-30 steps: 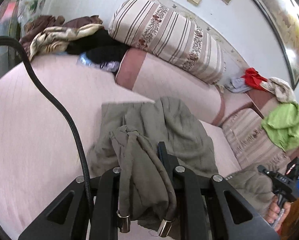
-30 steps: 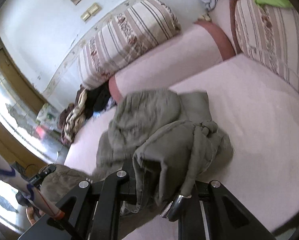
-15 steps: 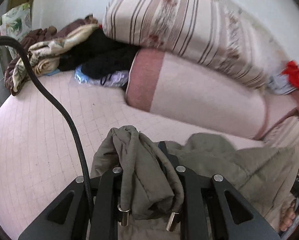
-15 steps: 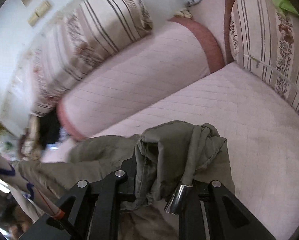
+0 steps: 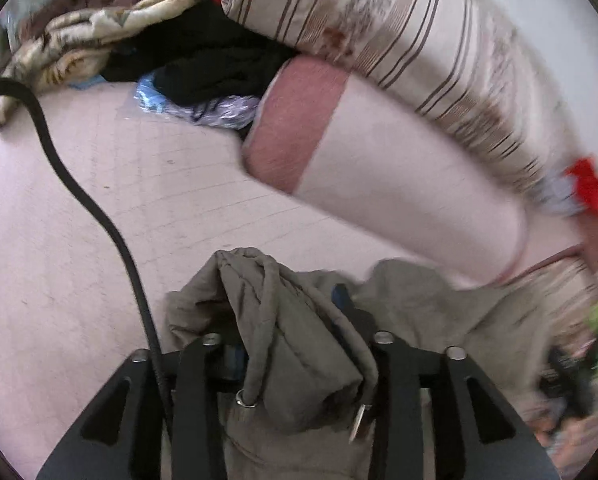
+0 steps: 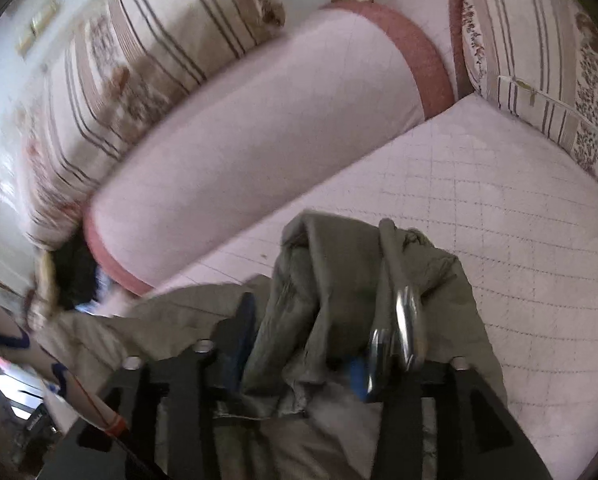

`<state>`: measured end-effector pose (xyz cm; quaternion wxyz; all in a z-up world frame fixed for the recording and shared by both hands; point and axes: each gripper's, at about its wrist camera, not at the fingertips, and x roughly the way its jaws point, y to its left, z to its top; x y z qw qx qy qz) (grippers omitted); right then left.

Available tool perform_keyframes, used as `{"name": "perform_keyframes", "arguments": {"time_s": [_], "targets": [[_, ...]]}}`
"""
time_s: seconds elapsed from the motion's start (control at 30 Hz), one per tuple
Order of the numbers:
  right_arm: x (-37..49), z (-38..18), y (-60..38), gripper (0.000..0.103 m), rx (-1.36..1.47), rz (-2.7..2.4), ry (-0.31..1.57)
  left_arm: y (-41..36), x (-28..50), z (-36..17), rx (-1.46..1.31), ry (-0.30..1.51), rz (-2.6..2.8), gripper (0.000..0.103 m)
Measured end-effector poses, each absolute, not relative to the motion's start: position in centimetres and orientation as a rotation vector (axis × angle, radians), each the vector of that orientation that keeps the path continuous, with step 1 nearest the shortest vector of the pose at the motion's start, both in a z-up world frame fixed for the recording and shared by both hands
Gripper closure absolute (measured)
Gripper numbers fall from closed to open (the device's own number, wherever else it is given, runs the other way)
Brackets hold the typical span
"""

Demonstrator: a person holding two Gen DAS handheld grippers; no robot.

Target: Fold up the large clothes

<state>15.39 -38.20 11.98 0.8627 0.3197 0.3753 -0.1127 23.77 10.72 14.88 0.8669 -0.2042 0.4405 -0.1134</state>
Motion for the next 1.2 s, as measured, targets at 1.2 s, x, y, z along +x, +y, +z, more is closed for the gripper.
{"name": "perform_keyframes", "arguments": {"time_s": [1.2], "targets": [[27.6,3.0,-21.0,0.047,0.195,-0.198,0.874,11.7,8.9,12.3,-0.149,0.842,-0.234,0.032]]}}
